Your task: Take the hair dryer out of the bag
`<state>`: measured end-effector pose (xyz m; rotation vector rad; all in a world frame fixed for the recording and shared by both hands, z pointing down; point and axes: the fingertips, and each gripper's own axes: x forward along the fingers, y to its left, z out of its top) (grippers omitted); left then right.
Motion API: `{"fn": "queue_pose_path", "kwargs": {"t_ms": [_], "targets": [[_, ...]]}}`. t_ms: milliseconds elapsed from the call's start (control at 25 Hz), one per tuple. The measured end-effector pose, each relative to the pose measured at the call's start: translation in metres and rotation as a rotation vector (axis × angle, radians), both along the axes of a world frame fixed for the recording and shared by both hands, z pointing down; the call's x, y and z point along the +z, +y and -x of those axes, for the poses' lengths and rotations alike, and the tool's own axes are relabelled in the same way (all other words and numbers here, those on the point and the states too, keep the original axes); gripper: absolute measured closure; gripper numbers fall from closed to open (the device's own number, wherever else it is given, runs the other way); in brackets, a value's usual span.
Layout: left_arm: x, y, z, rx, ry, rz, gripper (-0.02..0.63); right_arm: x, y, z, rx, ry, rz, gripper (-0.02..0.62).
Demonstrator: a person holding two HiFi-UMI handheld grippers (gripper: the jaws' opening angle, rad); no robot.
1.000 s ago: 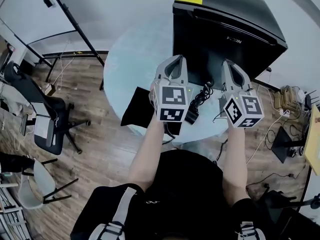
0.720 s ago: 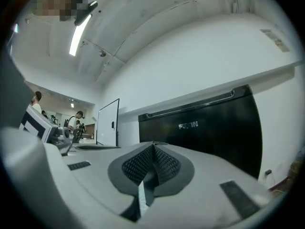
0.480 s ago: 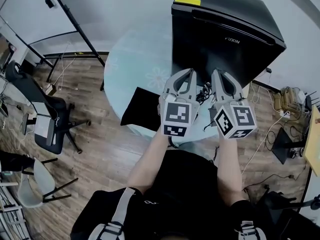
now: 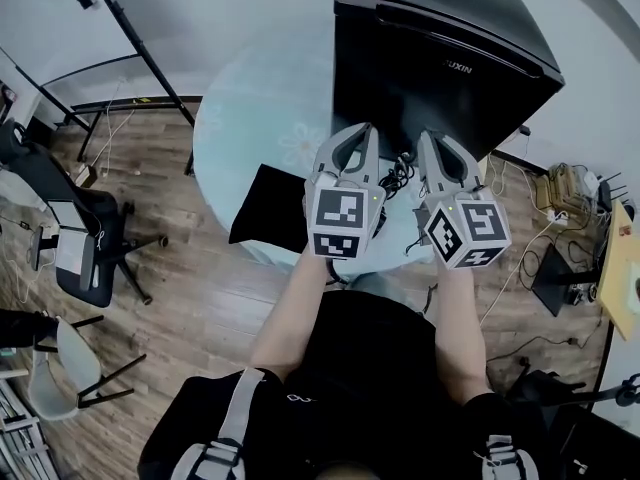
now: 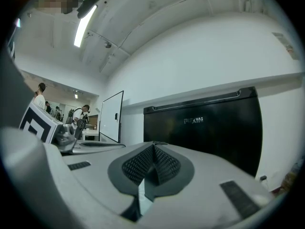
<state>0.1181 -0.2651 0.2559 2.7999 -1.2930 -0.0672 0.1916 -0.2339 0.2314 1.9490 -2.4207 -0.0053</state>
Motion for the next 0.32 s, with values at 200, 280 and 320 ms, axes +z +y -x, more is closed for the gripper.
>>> {"fn": "queue_pose_path", "kwargs": {"t_ms": [200, 280, 320], "targets": [[0.0061, 0.0003, -0.0033, 0.028, 0.031, 0.006, 0.593, -0.0003, -0.0009, 0.0009, -0.011, 0.021, 0.002, 0.594], [0.0062, 0.0004, -0.0031, 0.026, 0.041, 0.009, 0.594, -0.0001, -0.0004, -0.0007, -0.009, 0.025, 0.002, 0.594], [0.006, 0.0006, -0.0031, 0.025, 0.045, 0.009, 0.593, 0.0, -0.0002, -0.0016, -0.007, 0.026, 0.001, 0.594]]}}
